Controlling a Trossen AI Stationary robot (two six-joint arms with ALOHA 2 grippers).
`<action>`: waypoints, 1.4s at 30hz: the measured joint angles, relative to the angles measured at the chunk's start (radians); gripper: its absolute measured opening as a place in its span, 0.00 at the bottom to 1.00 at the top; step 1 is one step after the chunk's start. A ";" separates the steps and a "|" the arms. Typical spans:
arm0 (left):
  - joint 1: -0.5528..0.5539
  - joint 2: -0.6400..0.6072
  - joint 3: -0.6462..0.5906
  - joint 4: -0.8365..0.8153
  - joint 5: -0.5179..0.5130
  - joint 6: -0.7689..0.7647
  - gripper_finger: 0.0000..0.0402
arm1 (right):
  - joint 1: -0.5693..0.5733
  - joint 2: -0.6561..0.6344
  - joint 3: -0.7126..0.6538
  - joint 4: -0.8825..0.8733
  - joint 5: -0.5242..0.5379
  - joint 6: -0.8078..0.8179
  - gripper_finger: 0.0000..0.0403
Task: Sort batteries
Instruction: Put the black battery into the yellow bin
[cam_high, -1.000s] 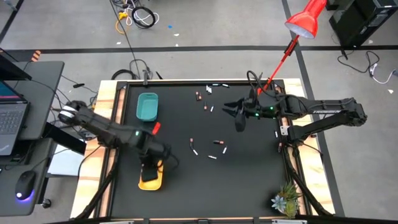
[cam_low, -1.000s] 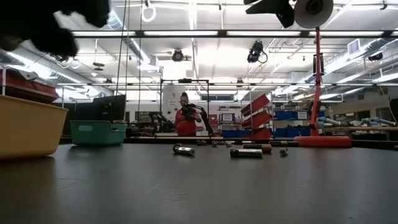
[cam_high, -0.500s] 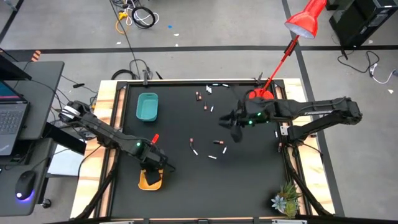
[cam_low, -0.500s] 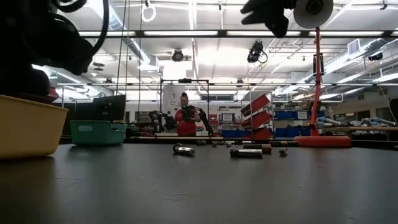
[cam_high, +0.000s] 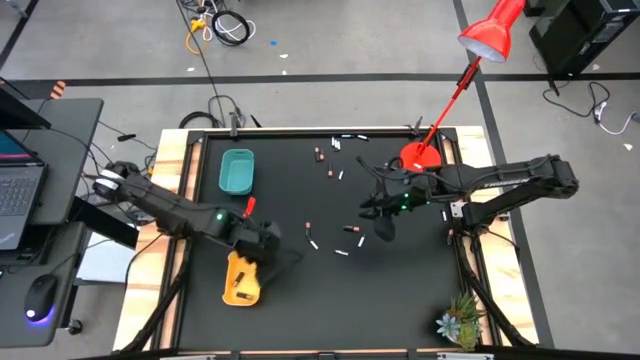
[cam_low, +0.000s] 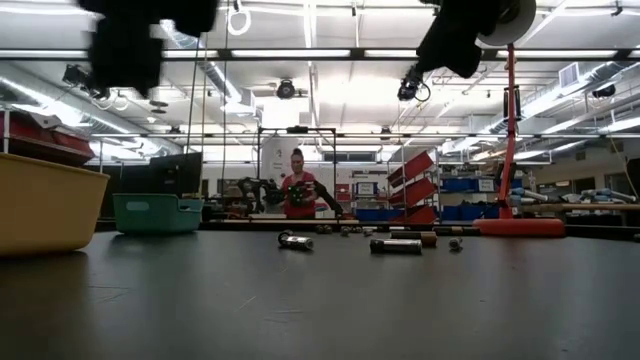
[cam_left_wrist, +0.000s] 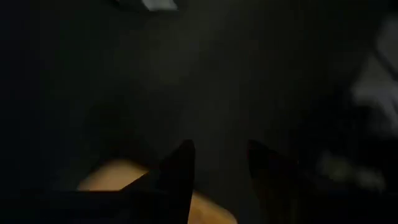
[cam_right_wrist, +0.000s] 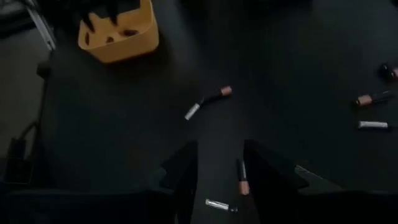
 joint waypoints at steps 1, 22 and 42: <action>0.025 0.002 0.001 0.001 -0.029 0.000 0.39 | 0.000 0.005 0.000 0.003 0.006 0.000 0.35; 0.294 0.304 0.000 0.302 -0.051 -0.379 0.39 | 0.032 0.008 0.000 0.103 0.088 -0.090 0.35; 0.295 0.535 0.228 0.090 -0.148 -0.419 0.39 | -0.008 -0.117 0.000 0.096 0.077 -0.200 0.35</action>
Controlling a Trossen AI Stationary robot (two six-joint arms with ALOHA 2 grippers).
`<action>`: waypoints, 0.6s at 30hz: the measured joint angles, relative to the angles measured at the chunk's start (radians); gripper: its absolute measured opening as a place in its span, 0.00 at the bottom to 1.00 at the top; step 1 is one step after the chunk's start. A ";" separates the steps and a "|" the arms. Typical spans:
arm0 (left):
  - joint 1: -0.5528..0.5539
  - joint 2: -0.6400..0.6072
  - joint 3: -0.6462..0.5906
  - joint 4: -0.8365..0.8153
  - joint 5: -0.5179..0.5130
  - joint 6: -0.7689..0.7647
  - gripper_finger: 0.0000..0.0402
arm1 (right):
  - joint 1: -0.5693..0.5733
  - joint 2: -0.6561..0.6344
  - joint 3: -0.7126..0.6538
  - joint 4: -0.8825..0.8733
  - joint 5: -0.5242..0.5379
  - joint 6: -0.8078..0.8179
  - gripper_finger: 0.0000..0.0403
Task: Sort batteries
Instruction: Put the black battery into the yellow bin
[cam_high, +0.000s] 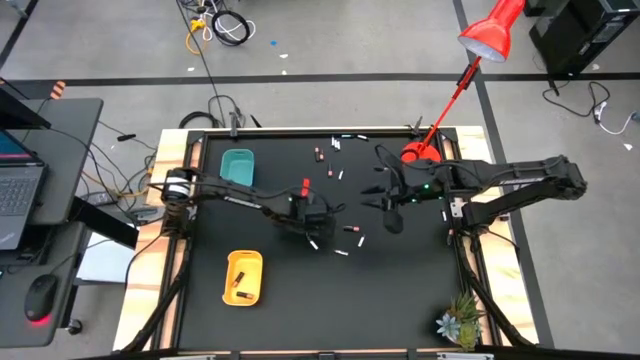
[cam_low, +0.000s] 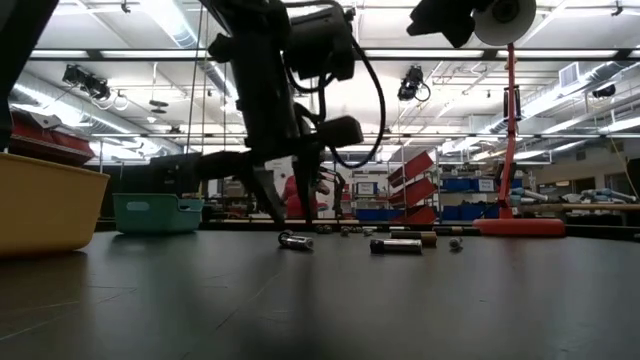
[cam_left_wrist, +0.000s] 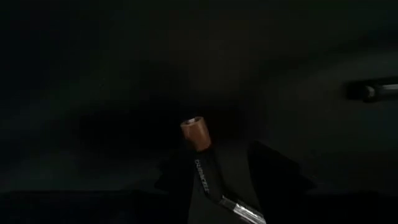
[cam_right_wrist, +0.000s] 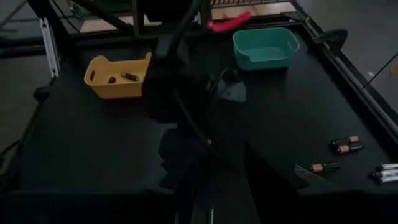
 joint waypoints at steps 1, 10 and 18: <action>0.000 0.003 0.000 -0.001 0.001 -0.002 0.39 | 0.000 -0.007 0.000 0.001 0.000 0.001 0.35; 0.000 0.042 0.001 -0.014 0.009 -0.003 0.39 | 0.000 -0.037 0.000 0.000 0.000 0.009 0.35; -0.004 0.080 0.004 -0.051 0.023 0.165 0.23 | 0.001 -0.058 0.000 -0.005 0.001 0.032 0.35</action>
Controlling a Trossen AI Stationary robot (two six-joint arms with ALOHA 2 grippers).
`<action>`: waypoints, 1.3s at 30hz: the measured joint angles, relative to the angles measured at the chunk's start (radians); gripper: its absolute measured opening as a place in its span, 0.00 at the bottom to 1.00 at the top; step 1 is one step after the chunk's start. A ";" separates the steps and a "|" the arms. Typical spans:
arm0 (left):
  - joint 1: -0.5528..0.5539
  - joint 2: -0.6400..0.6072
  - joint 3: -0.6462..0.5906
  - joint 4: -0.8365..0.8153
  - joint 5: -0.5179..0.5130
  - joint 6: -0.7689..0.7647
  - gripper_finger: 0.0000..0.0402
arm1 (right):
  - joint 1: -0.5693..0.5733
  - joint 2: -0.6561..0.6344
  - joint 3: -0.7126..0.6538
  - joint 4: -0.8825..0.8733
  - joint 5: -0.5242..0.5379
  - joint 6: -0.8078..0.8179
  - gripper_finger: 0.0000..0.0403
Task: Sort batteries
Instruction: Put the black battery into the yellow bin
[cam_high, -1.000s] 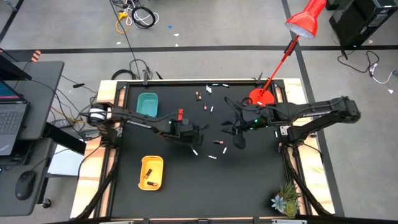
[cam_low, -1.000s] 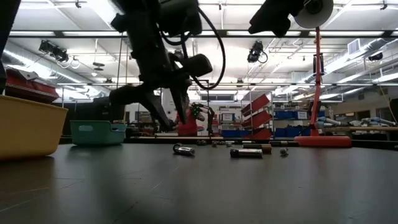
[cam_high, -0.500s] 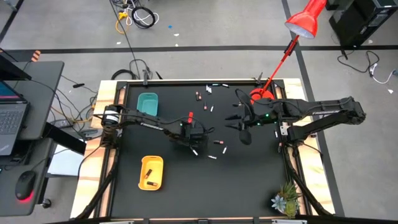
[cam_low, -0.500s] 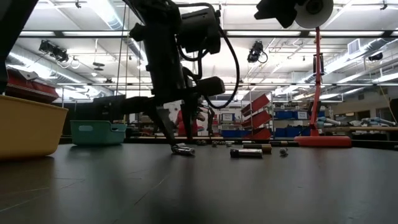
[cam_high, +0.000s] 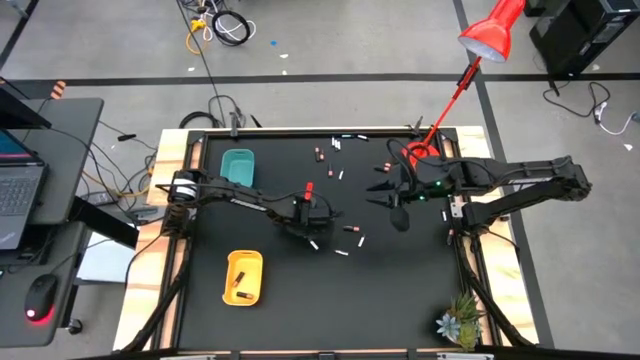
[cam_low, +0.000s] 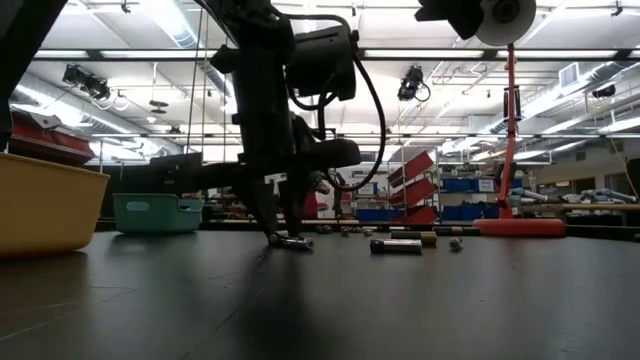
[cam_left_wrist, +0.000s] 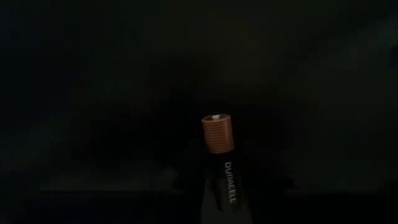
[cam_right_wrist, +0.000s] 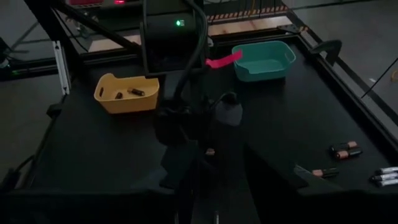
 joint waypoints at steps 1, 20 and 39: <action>0.000 0.004 0.000 -0.005 0.003 0.034 0.17 | 0.000 -0.002 0.000 0.001 0.000 0.002 0.35; 0.019 -0.117 0.005 -0.102 -0.038 0.260 0.09 | -0.001 -0.013 0.000 -0.013 0.049 0.058 0.35; -0.442 -0.554 -0.142 -0.369 0.257 0.130 0.09 | -0.056 -0.012 0.000 0.022 0.195 0.075 0.35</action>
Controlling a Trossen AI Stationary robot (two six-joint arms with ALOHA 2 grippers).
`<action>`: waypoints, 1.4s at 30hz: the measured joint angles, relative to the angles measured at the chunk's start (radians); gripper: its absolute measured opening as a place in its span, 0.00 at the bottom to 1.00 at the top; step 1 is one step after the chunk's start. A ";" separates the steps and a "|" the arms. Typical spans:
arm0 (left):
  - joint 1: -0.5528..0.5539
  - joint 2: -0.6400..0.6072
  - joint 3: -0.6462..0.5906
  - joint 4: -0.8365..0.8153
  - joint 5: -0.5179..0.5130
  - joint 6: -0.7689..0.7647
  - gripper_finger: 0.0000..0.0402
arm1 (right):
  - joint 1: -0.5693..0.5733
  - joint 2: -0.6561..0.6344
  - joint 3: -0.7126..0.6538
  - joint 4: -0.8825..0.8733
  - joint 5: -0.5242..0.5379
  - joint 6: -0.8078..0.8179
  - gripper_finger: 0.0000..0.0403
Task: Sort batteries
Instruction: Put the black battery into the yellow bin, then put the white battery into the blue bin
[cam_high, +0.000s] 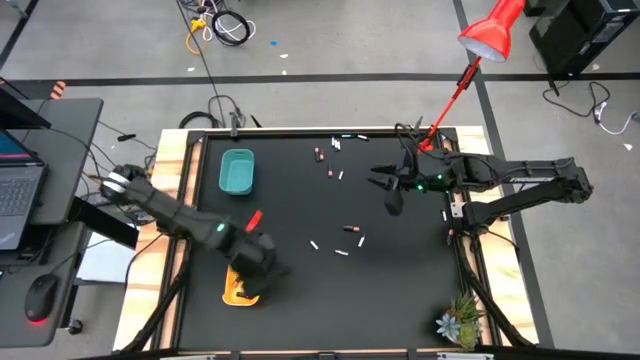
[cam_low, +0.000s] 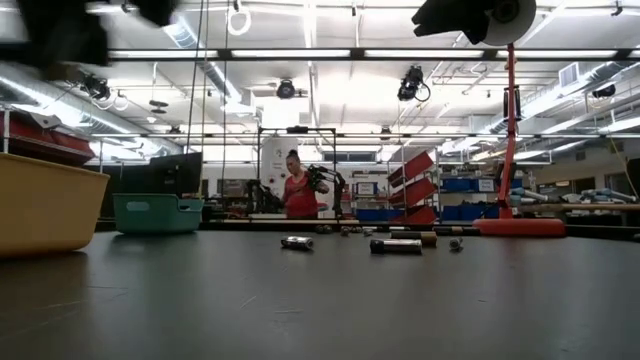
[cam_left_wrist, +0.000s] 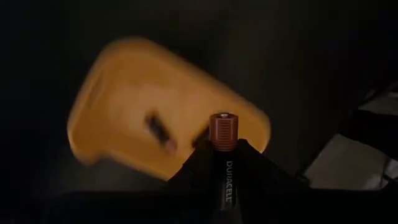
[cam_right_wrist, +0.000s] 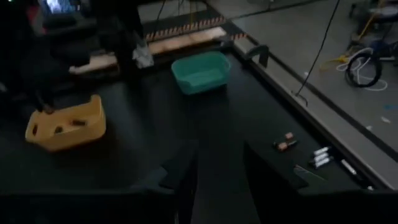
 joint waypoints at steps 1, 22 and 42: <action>-0.030 -0.012 -0.035 0.016 0.000 -0.049 0.09 | -0.003 0.000 0.000 0.020 0.000 0.000 0.35; -0.131 -0.079 -0.429 0.342 0.001 -0.298 0.44 | 0.010 0.078 0.000 0.104 -0.006 0.138 0.32; 0.126 -0.056 -0.119 0.386 -0.264 0.082 0.33 | 0.008 0.104 0.000 0.114 -0.014 0.130 0.32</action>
